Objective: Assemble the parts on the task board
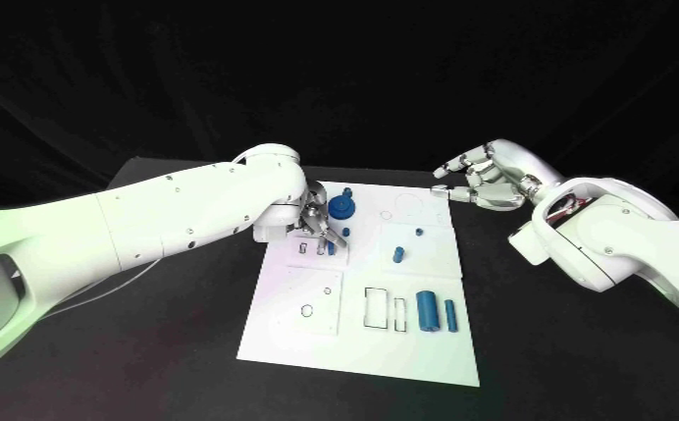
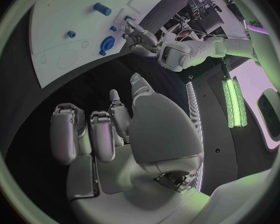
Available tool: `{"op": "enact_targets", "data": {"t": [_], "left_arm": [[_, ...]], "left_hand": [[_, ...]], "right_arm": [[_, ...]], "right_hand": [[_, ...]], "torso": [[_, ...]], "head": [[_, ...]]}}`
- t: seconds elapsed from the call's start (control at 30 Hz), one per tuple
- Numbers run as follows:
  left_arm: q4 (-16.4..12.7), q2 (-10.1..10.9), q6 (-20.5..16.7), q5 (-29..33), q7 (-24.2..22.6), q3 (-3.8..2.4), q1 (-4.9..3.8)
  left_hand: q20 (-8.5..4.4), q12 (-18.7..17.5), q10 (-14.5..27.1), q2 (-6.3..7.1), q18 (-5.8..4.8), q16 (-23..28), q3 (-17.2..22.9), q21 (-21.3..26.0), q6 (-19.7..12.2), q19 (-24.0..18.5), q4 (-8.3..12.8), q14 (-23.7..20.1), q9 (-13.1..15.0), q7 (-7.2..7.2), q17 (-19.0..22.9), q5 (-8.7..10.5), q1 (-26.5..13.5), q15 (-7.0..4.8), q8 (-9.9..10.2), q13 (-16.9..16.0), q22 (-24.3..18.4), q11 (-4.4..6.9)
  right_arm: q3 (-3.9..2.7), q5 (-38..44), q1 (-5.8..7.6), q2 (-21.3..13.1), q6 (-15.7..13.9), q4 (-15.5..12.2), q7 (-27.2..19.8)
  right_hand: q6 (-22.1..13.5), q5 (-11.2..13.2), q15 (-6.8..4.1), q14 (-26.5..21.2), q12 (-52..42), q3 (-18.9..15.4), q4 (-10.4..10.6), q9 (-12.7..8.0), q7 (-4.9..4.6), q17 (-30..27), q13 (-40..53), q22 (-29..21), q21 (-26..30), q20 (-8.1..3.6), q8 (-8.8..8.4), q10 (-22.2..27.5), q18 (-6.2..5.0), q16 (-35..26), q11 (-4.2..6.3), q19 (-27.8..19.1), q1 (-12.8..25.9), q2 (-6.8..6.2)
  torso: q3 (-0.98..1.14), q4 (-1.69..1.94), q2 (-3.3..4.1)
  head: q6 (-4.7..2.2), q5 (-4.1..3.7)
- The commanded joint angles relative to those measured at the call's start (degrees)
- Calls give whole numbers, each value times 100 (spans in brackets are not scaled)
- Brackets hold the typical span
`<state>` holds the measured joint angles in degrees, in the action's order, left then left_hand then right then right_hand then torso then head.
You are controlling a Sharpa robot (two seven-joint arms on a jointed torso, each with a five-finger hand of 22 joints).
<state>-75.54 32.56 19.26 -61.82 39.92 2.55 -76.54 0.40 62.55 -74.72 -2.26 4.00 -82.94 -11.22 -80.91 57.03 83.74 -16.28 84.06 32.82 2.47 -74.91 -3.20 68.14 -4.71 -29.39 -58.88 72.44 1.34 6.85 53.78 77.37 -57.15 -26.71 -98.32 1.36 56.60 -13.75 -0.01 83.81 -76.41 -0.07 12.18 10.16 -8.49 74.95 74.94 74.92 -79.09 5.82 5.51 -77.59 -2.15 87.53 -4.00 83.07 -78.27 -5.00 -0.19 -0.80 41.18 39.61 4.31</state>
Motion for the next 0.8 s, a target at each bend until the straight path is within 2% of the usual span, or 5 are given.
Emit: {"op": "enact_targets", "data": {"t": [0.03,0.33,0.53,0.7,0.8], "left_arm": [[0,-19,154,71,243,-1,2],[8,-20,87,164,231,0,4],[7,-18,86,265,220,-1,5],[11,-17,84,331,206,-1,5],[13,-14,82,375,201,-1,6]], "left_hand": [[2,-23,39,-5,-70,8,17,-29,-43,60,11,347,11,6,-677,22,61,-25,-36,-4,10,12],[7,-39,60,-241,-71,12,204,-48,-85,50,52,348,92,8,-683,19,318,-24,-49,0,37,12],[-1,-62,80,-409,-71,17,543,-60,-143,41,214,349,147,-17,-688,14,721,-41,-33,7,55,34],[-20,-134,131,-460,-72,22,932,-68,-220,34,389,349,155,-37,-692,9,1094,-62,36,52,70,57],[-25,-176,151,-400,-72,23,1140,-68,-236,28,416,350,149,-31,-695,8,1180,-60,81,79,72,54]], "right_arm": [[0,29,1,13,85,5,13],[0,29,0,27,94,16,17],[0,29,0,35,103,23,22],[0,29,-1,39,110,29,23],[0,29,-1,40,115,31,26]], "right_hand": [[16,-20,-38,478,31,-24,0,6,8,954,56,649,31,1,28,10,-83,-25,28,-32,-3,37],[16,-36,-40,478,34,-25,-3,7,8,952,52,645,37,-1,30,11,-84,-26,29,-35,-8,43],[15,-54,-41,478,31,-25,-8,8,9,953,56,640,45,-2,31,7,-86,-26,30,-38,-15,49],[15,-54,-41,478,31,-25,-8,8,9,953,56,640,45,-2,31,7,-86,-26,30,-38,-15,49],[15,-54,-41,478,31,-25,-8,8,9,953,56,640,45,-2,31,7,-86,-26,30,-38,-15,49]], "torso": [[3,2,4],[3,-3,4],[6,-3,5],[3,-1,4],[4,0,3]], "head": [[6,-1],[10,0],[22,4],[27,6],[36,7]]}}
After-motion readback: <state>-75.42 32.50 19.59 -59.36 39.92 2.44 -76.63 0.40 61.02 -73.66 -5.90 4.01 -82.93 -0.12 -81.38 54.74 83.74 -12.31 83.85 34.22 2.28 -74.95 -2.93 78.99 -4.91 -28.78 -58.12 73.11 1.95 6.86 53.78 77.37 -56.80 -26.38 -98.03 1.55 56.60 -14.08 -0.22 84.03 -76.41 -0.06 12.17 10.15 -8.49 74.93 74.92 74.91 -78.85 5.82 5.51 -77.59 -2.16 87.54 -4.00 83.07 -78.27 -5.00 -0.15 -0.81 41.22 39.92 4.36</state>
